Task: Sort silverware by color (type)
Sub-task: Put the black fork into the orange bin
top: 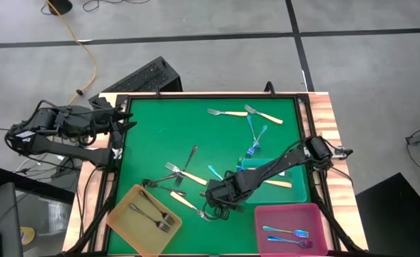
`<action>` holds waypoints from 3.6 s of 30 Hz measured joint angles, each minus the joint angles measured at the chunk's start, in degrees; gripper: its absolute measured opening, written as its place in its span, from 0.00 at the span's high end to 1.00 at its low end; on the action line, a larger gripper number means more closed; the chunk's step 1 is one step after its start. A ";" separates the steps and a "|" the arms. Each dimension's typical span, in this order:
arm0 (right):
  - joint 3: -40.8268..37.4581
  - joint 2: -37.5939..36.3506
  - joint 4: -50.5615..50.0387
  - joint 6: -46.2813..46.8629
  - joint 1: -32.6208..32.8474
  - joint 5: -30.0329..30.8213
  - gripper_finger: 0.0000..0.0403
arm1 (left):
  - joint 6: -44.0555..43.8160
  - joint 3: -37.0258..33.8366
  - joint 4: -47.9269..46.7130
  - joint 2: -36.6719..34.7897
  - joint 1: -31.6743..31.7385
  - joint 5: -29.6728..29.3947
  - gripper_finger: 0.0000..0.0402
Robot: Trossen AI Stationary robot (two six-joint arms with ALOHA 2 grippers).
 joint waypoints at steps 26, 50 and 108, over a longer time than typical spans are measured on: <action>0.02 5.97 -0.90 0.25 -0.07 -6.36 0.59 | 0.00 0.02 -1.64 -0.07 -0.02 -0.24 0.61; 3.41 6.61 -3.20 3.01 -0.80 -7.99 0.93 | 0.02 0.02 -1.64 -0.07 -0.02 -0.19 0.61; 11.63 4.55 49.97 -2.51 -12.08 -2.30 0.93 | -3.92 0.02 -0.55 -0.33 -0.02 0.96 0.61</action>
